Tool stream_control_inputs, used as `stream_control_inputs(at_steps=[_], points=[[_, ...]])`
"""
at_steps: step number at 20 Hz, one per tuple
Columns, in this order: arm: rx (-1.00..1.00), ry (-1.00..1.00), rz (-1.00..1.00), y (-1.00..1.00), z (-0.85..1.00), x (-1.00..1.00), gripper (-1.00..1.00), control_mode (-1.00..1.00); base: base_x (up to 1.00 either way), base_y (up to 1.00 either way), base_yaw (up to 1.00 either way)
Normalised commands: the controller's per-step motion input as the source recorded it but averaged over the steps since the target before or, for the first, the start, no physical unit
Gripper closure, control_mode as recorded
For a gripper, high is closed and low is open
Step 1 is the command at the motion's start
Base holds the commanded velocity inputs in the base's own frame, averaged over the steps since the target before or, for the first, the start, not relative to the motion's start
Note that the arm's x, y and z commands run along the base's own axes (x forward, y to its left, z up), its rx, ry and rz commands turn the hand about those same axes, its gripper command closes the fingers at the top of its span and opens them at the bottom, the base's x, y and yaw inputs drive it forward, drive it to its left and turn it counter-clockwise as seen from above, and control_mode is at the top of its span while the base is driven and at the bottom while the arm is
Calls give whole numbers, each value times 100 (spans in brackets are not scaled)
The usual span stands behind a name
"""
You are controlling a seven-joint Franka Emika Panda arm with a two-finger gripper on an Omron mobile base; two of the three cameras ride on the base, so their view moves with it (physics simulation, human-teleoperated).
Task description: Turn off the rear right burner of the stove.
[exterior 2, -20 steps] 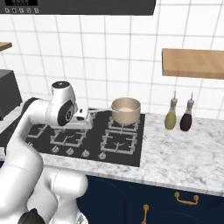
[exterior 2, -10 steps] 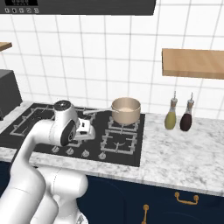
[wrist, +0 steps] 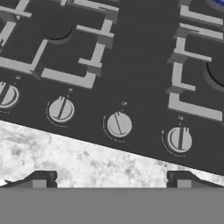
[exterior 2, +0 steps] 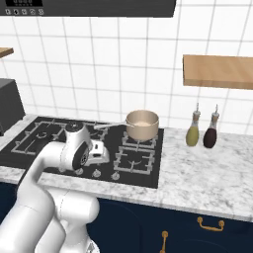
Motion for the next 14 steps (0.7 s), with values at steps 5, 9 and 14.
stream_control_inputs(at_steps=[5, 9, 14], points=[[0, 12, 3, 0, -36, 29, -100, -100, 0, 0, 0], [0, 8, 3, 0, -29, 29, -100, -100, 0, 0, 0], [0, 6, 2, 0, -27, 5, -100, -100, 0, 0, 0]])
